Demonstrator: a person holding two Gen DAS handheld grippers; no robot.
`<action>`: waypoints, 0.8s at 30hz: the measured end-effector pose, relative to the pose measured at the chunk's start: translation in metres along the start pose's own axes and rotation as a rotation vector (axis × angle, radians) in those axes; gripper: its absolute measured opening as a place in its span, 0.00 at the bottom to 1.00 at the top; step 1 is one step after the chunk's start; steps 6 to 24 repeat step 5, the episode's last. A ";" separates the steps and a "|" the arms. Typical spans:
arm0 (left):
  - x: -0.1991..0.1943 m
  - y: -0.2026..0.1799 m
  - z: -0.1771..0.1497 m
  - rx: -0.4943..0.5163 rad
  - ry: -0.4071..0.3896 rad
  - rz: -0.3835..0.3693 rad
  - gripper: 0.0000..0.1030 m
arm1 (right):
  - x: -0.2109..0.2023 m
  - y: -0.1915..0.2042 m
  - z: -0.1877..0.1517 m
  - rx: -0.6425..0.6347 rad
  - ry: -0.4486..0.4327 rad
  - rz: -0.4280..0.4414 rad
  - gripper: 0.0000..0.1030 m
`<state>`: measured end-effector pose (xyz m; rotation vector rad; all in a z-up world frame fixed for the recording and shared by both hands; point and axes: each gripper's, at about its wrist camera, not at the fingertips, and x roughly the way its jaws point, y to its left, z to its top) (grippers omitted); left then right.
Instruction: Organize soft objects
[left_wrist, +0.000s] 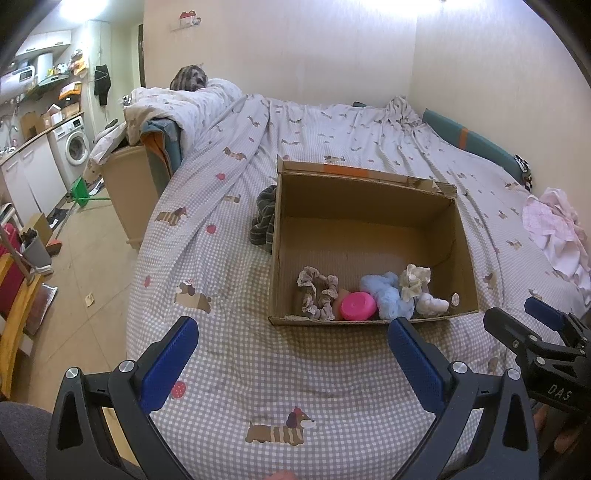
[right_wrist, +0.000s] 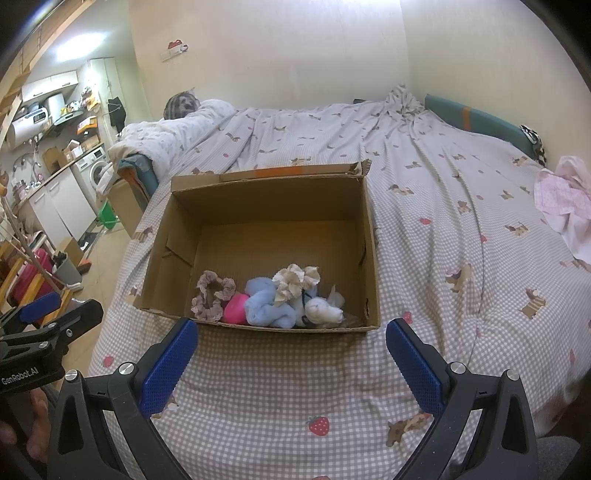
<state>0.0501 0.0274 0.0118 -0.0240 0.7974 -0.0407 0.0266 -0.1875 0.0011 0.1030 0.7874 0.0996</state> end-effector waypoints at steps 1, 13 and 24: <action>0.000 -0.001 0.000 0.000 0.000 -0.002 0.99 | 0.000 0.000 0.000 0.001 -0.001 0.004 1.00; 0.000 0.000 0.000 -0.006 -0.001 -0.012 0.99 | -0.003 0.003 0.000 0.001 -0.007 0.005 1.00; 0.000 0.000 0.000 -0.006 -0.001 -0.012 0.99 | -0.003 0.003 0.000 0.001 -0.007 0.005 1.00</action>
